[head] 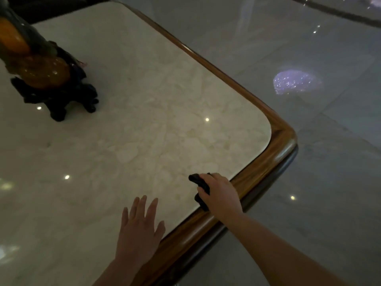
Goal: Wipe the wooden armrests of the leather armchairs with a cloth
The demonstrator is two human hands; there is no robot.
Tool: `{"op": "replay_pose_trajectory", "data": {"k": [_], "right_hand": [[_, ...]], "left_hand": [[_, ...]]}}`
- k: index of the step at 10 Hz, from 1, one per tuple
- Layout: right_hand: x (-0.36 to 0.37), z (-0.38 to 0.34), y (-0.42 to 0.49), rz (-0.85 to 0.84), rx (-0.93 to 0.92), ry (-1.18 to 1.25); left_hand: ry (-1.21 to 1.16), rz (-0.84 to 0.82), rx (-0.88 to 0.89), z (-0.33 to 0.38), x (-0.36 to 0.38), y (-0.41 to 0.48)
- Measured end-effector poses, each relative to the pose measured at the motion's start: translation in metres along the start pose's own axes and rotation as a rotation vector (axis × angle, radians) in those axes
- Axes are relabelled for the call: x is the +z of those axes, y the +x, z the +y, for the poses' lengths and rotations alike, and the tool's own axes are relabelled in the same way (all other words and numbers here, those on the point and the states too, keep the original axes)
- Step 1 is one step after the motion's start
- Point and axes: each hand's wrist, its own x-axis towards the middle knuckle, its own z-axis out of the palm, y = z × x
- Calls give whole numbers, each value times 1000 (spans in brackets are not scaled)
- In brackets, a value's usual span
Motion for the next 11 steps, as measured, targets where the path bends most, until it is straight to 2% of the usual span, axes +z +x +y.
{"op": "replay_pose_trajectory", "data": {"k": [3,5,7,9,11], "right_hand": [[85,25,56,32,-142,-195],[118,46,55,-104,-45,-349],[112,48,46,-48,-69,-315],[81,33,45,-1,-58,-246],[31,12,34,76,-34,-129]], "left_hand": [[68,-24,22,-17,73,62],[44,-57,3,-22,103,67],[25,11,44,-26,117,66],[42,-58,2,-26,113,68],[7,-118,-52,-14,74,76]]}}
